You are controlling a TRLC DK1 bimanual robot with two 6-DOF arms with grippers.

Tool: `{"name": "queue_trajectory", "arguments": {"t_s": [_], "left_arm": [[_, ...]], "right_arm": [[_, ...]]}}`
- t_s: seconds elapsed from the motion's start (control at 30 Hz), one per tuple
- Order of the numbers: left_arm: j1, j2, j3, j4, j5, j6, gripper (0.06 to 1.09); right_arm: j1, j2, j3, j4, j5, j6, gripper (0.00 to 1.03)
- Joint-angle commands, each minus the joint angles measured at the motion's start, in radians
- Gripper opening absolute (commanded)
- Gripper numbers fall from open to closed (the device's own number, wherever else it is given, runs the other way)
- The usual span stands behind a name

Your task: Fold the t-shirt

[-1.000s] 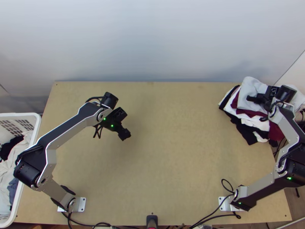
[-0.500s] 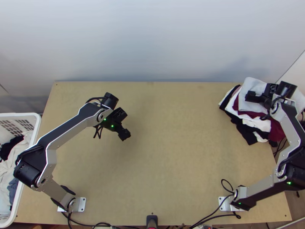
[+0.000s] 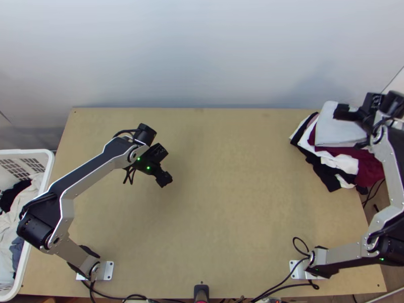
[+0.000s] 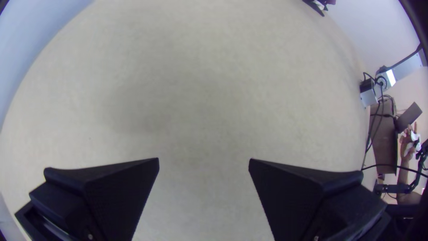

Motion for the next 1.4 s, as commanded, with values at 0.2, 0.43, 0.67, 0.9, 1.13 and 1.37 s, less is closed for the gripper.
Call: {"name": "queue_trajectory", "arguments": {"t_s": [0.2, 0.43, 0.67, 0.9, 1.13, 1.37], "left_arm": [[0.003, -0.024, -0.002, -0.007, -0.009, 0.015, 1.04], [0.007, -0.053, -0.022, -0.017, -0.012, 0.021, 1.04], [0.009, -0.094, -0.041, -0.007, -0.015, -0.014, 1.04], [0.044, -0.266, -0.127, 0.08, -0.062, -0.103, 1.04], [0.085, -0.605, -0.357, 0.226, -0.236, -0.109, 1.04], [0.167, -0.987, -0.664, 0.459, -0.253, -0.049, 1.04]], "right_arm": [[-0.021, -0.071, 0.08, -0.108, -0.002, -0.039, 0.71], [-0.039, -0.125, -0.007, -0.065, -0.004, -0.039, 0.99], [-0.004, -0.292, -0.158, -0.071, 0.054, -0.03, 0.99], [0.015, -0.729, -0.532, 0.183, 0.162, 0.019, 0.99], [0.009, -1.088, -0.751, 0.108, 0.278, -0.036, 0.99], [0.03, -1.406, -0.963, 0.137, 0.269, -0.073, 0.99]]}}
